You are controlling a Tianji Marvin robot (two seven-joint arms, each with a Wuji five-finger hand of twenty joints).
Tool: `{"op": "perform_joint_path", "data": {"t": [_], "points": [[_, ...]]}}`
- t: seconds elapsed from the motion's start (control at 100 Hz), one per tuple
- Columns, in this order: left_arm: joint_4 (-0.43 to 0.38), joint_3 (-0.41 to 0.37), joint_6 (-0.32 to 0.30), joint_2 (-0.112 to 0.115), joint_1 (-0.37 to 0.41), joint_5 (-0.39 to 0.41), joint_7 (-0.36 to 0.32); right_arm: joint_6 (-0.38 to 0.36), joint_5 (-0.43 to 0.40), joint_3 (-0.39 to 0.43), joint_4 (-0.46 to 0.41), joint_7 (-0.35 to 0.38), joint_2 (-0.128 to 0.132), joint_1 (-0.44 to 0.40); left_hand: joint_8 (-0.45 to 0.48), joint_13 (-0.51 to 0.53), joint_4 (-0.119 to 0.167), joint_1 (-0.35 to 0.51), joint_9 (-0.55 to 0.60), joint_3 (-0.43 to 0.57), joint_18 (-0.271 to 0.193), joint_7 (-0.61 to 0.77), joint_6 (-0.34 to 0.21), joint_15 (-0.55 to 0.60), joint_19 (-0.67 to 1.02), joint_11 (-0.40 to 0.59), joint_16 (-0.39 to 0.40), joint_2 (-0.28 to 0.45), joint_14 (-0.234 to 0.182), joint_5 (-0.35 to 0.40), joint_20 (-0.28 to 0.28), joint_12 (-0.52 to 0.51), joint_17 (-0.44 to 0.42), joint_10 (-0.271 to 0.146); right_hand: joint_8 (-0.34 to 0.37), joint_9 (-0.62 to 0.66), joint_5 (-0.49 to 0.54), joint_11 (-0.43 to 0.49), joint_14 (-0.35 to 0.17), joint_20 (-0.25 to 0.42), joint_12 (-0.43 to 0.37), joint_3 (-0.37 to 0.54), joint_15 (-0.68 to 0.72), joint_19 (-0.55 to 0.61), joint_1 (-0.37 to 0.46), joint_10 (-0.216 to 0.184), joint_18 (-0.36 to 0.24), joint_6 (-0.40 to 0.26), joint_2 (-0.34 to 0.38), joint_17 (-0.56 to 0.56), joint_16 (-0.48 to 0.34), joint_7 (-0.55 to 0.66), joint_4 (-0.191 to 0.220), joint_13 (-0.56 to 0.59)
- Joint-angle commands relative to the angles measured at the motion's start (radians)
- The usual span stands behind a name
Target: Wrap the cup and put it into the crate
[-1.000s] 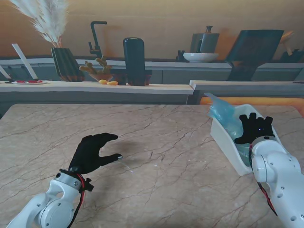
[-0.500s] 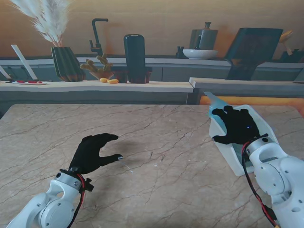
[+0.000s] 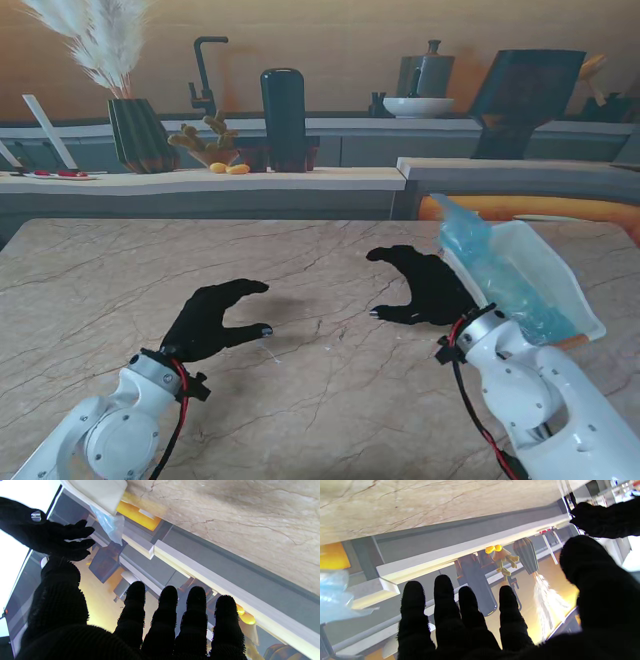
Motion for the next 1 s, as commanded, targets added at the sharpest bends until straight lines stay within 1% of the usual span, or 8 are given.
{"op": "perform_joint_path", "data": {"t": [0.0,0.05,0.09,0.35,0.6,0.76,0.89,0.99], "points": [[-0.001,-0.015,-0.019,0.001,0.011,-0.017,-0.035,-0.009,0.05,-0.019,0.012,0.02,-0.021,-0.017,-0.019,-0.032,0.046,-0.031,-0.05,-0.011,-0.014,-0.038,0.0,-0.024,-0.026,-0.032,-0.013,-0.057,0.003,-0.045,-0.005,-0.02,-0.008,0.01,-0.002,0.013,0.004,-0.018,-0.02,0.023,0.004,0.0,-0.016,-0.008,0.003,-0.021,-0.005,-0.009,0.01,0.002,0.0,-0.01,-0.008,0.026],[-0.006,-0.031,-0.036,0.006,0.019,-0.029,-0.066,-0.018,0.098,-0.033,0.022,0.024,-0.024,-0.017,-0.028,-0.047,0.054,-0.041,-0.075,0.006,-0.018,-0.053,-0.004,-0.036,-0.049,-0.04,-0.021,-0.07,-0.001,-0.067,-0.004,-0.025,-0.003,0.007,-0.002,0.02,0.003,-0.021,-0.025,0.023,0.005,-0.002,-0.018,-0.008,-0.003,-0.028,-0.012,-0.011,0.01,0.002,0.0,-0.011,-0.009,0.03],[-0.009,-0.039,-0.047,0.007,0.026,-0.03,-0.069,-0.034,0.129,-0.041,0.033,0.027,-0.025,-0.013,-0.031,-0.05,0.056,-0.043,-0.084,0.013,-0.02,-0.057,-0.004,-0.038,-0.055,-0.042,-0.022,-0.076,-0.004,-0.076,-0.002,-0.027,0.0,0.009,-0.002,0.023,0.001,-0.024,-0.028,0.023,0.006,-0.004,-0.02,-0.009,-0.011,-0.032,-0.015,-0.011,0.014,0.001,0.0,-0.011,-0.011,0.031],[-0.006,-0.054,-0.096,-0.006,0.058,-0.007,0.015,-0.111,0.258,-0.065,0.074,0.023,-0.035,-0.024,-0.033,-0.045,0.05,-0.054,-0.087,0.038,-0.024,-0.053,-0.008,-0.037,-0.067,-0.045,-0.022,-0.077,-0.002,-0.08,0.008,-0.032,0.013,0.01,0.0,0.041,0.002,-0.029,-0.041,0.024,0.015,-0.025,-0.021,-0.009,-0.08,-0.041,-0.029,-0.003,0.041,0.001,0.007,-0.008,-0.03,0.048],[-0.008,-0.058,-0.137,-0.011,0.075,-0.007,0.048,-0.144,0.276,-0.071,0.08,0.011,-0.037,-0.045,-0.03,-0.035,0.045,-0.062,-0.076,0.066,-0.026,-0.037,-0.013,-0.031,-0.076,-0.039,-0.019,-0.08,-0.002,-0.066,0.015,-0.03,0.021,0.01,-0.005,0.05,0.015,-0.031,-0.041,0.029,0.02,-0.025,-0.017,-0.005,-0.127,-0.035,-0.028,0.011,0.074,0.008,0.015,-0.014,-0.038,0.055],[-0.013,-0.07,-0.153,-0.007,0.08,0.0,0.03,-0.217,0.251,-0.062,0.067,-0.026,-0.04,-0.067,-0.029,-0.029,0.043,-0.071,-0.068,0.083,-0.025,-0.032,-0.016,-0.029,-0.078,-0.037,-0.018,-0.079,-0.001,-0.06,0.019,-0.03,0.023,0.008,-0.003,0.051,0.013,-0.024,-0.041,0.03,0.024,-0.024,-0.013,-0.002,-0.134,-0.037,-0.026,0.01,0.078,0.014,0.018,-0.013,-0.039,0.059],[-0.013,-0.072,-0.164,-0.004,0.075,-0.031,-0.001,-0.269,0.229,-0.053,0.049,-0.066,-0.045,-0.091,-0.029,-0.03,0.041,-0.075,-0.068,0.094,-0.025,-0.032,-0.016,-0.03,-0.079,-0.037,-0.018,-0.081,-0.001,-0.06,0.021,-0.03,0.023,0.01,-0.001,0.059,0.022,-0.018,-0.043,0.031,0.026,-0.021,-0.009,0.0,-0.147,-0.037,-0.021,0.012,0.08,0.02,0.02,-0.008,-0.039,0.066],[-0.01,-0.069,-0.167,-0.004,0.07,-0.05,-0.012,-0.282,0.226,-0.054,0.041,-0.073,-0.046,-0.098,-0.03,-0.03,0.04,-0.079,-0.068,0.104,-0.027,-0.033,-0.016,-0.03,-0.08,-0.038,-0.018,-0.082,-0.001,-0.061,0.022,-0.031,0.023,0.01,0.0,0.061,0.025,-0.016,-0.039,0.029,0.026,-0.017,-0.008,0.0,-0.164,-0.035,-0.019,0.014,0.099,0.022,0.02,-0.006,-0.039,0.067]]}}
